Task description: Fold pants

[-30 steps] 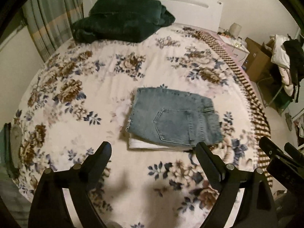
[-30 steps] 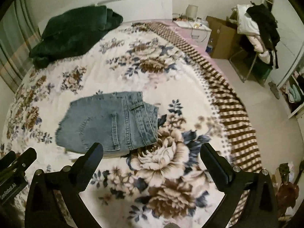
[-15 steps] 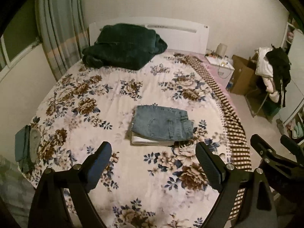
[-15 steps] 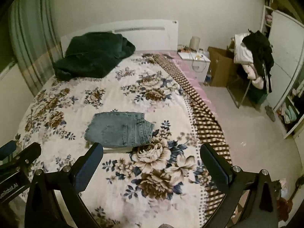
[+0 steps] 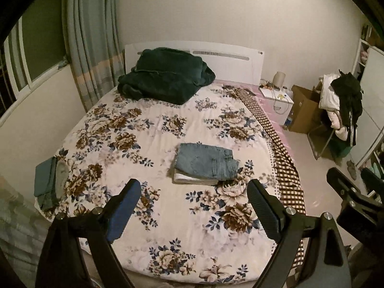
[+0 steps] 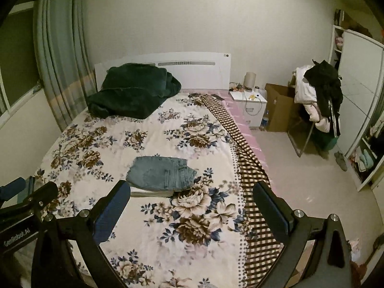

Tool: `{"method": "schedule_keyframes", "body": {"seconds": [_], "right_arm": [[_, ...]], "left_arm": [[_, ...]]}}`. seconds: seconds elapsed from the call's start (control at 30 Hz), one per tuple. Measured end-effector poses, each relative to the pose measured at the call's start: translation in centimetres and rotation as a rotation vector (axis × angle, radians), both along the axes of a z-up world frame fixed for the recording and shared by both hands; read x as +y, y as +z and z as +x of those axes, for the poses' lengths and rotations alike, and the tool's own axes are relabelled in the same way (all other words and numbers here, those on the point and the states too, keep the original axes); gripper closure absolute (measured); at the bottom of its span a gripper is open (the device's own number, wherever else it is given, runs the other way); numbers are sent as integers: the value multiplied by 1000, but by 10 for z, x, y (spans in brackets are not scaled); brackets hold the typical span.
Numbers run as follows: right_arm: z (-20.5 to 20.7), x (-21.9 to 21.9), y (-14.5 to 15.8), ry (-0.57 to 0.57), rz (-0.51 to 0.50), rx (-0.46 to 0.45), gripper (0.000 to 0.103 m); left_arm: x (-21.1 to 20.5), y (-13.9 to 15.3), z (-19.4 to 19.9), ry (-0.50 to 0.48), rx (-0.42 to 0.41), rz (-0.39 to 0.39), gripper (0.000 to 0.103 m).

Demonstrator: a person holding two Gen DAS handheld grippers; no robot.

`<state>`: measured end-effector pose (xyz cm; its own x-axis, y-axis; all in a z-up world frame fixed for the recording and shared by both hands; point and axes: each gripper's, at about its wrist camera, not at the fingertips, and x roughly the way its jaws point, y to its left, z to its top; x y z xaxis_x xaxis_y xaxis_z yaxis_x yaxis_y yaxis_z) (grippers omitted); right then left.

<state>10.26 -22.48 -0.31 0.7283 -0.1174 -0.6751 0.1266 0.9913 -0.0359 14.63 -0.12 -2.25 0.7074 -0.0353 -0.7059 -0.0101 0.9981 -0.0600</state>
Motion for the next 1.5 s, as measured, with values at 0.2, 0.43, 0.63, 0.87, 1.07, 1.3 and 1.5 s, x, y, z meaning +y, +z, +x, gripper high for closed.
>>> {"method": "schedule_keyframes", "body": {"seconds": [0.2, 0.43, 0.63, 0.87, 1.07, 1.3, 1.5], "right_arm": [[-19, 9, 26, -31, -4, -12, 0], [-22, 23, 39, -55, 8, -18, 0], [-21, 26, 41, -48, 11, -11, 0], [-25, 28, 46, -44, 10, -7, 0], [-30, 31, 48, -40, 11, -6, 0], [-31, 32, 48, -38, 13, -6, 0], [-34, 31, 50, -34, 13, -7, 0]], "left_arm": [[12, 16, -4, -15, -24, 19, 6], [24, 19, -10, -16, -32, 24, 5], [30, 21, -16, -8, -25, 26, 5], [36, 24, -22, -4, -18, 24, 5], [40, 25, -26, -7, -18, 19, 5], [39, 26, -28, -10, -21, 21, 5], [39, 25, -28, -8, -21, 19, 5]]}}
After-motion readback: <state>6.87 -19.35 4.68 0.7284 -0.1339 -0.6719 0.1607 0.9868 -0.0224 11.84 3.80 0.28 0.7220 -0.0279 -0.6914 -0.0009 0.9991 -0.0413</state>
